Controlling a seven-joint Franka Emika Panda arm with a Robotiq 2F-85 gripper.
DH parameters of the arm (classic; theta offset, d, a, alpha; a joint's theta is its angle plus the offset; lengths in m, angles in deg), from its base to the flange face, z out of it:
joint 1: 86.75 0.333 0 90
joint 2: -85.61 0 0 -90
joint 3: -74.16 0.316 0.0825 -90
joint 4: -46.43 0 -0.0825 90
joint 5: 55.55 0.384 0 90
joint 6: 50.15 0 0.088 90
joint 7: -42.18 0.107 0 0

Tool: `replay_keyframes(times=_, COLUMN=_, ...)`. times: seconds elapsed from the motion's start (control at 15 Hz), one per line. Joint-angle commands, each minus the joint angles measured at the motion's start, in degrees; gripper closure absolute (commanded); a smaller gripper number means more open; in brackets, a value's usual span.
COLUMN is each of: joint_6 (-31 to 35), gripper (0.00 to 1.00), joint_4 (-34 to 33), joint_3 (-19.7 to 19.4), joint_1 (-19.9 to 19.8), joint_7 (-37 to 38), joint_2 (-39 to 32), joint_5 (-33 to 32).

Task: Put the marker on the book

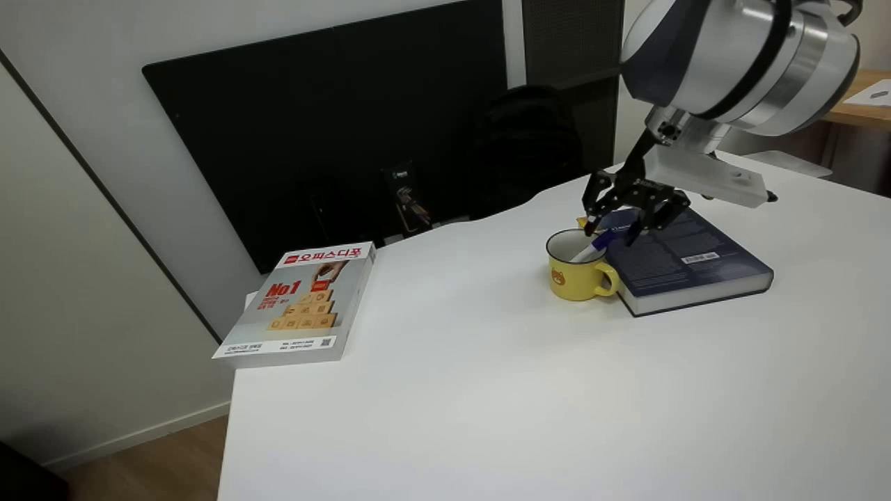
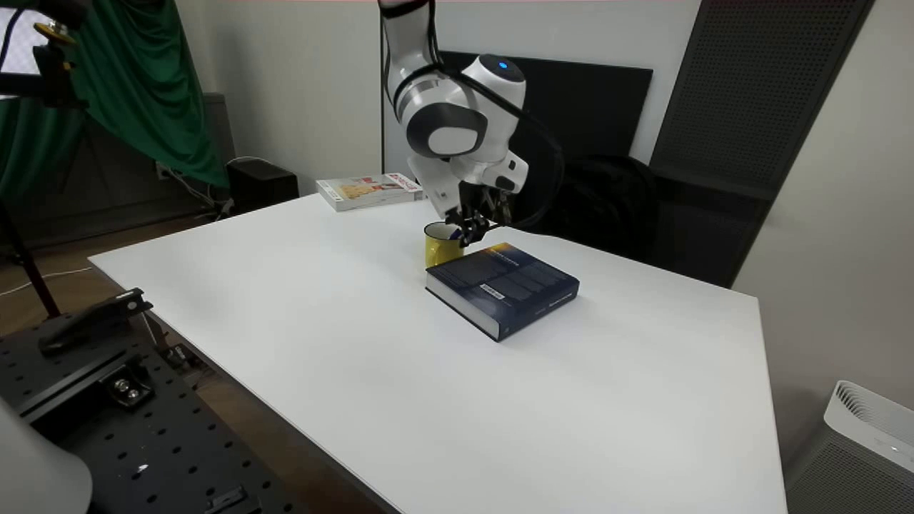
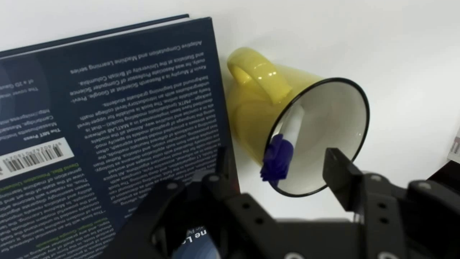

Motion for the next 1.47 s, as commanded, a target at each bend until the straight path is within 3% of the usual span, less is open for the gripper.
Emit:
replay_keyframes(times=0.0, joint_6=1.44, gripper=0.61, joint_4=-0.65, joint_3=0.67, joint_1=-0.30, joint_7=0.55, joint_2=-0.81, joint_5=-2.15)
replay_keyframes(times=0.33, joint_6=2.25, gripper=0.95, joint_4=-0.10, joint_3=0.83, joint_1=0.05, joint_7=1.31, joint_2=-0.40, joint_5=-5.54)
replay_keyframes(times=0.73, joint_6=2.19, gripper=0.95, joint_4=-0.59, joint_3=0.95, joint_1=1.92, joint_7=2.71, joint_2=0.99, joint_5=-10.01)
replay_keyframes(times=1.4, joint_6=-0.56, gripper=0.95, joint_4=-3.38, joint_3=-4.49, joint_1=10.43, joint_7=8.37, joint_2=3.83, joint_5=-18.09)
